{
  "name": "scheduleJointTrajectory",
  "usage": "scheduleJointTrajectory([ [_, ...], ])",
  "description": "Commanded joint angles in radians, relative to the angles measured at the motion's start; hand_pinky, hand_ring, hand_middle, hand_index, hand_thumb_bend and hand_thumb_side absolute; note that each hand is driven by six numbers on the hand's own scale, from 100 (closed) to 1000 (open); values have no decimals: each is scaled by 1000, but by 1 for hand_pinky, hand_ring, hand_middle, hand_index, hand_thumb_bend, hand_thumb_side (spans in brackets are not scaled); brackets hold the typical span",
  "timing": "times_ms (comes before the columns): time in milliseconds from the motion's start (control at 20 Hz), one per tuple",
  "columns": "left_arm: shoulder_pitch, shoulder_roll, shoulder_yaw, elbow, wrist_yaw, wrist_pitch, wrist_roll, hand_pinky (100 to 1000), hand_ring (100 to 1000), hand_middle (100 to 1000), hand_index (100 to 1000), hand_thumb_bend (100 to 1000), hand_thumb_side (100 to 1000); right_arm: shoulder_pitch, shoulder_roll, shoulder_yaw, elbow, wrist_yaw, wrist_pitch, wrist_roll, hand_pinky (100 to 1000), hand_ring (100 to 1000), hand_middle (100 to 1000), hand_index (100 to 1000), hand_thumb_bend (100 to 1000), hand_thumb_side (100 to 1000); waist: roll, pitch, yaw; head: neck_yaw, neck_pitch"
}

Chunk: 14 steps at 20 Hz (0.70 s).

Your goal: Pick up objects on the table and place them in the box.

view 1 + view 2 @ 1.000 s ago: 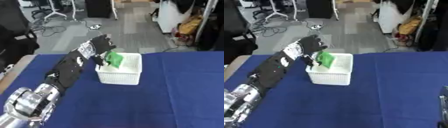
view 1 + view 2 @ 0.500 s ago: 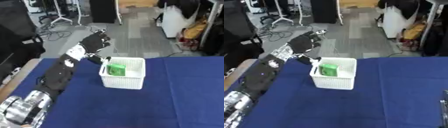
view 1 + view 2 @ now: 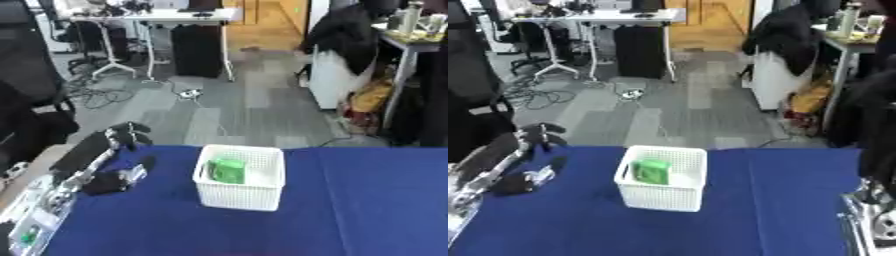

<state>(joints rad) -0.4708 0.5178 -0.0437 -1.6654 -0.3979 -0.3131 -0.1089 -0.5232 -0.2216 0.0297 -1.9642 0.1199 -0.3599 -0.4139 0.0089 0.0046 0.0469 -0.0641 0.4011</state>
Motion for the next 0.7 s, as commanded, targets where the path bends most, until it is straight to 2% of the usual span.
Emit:
scheduleJointTrajectory([
  [50,-13,-10,49,-212,198,35,-35,333,522,613,689,173,1000,-3,-41,9,1,1,-48,27,241,304,330,530,183,1000,-1,-15,7,-138,-119],
  [100,-13,-6,56,-256,233,37,-14,338,524,615,686,174,1000,-4,-43,14,-4,-6,-58,31,244,306,331,529,190,1000,-3,-15,12,-195,-174],
  [200,-14,3,51,-311,277,36,17,338,527,622,684,173,1000,-4,-48,23,-22,-23,-74,29,250,309,332,527,222,1000,-6,-13,19,-279,-250],
  [250,-15,8,42,-323,286,29,19,333,527,624,683,172,1000,-6,-50,27,-29,-32,-82,26,253,310,333,527,237,1000,-7,-12,22,-313,-280],
  [350,-11,11,28,-332,296,13,2,323,524,621,684,170,1000,-12,-49,36,-34,-44,-98,23,256,311,334,526,247,1000,-6,-10,21,-351,-320],
  [550,2,17,24,-334,296,8,-37,313,519,617,681,167,1000,-22,-42,53,-36,-56,-110,28,252,309,332,527,240,1000,-3,-5,15,-365,-336],
  [700,12,21,26,-335,296,10,-53,310,519,617,682,165,1000,-27,-35,64,-36,-71,-107,41,254,310,332,526,231,1000,-1,-1,8,-363,-324],
])
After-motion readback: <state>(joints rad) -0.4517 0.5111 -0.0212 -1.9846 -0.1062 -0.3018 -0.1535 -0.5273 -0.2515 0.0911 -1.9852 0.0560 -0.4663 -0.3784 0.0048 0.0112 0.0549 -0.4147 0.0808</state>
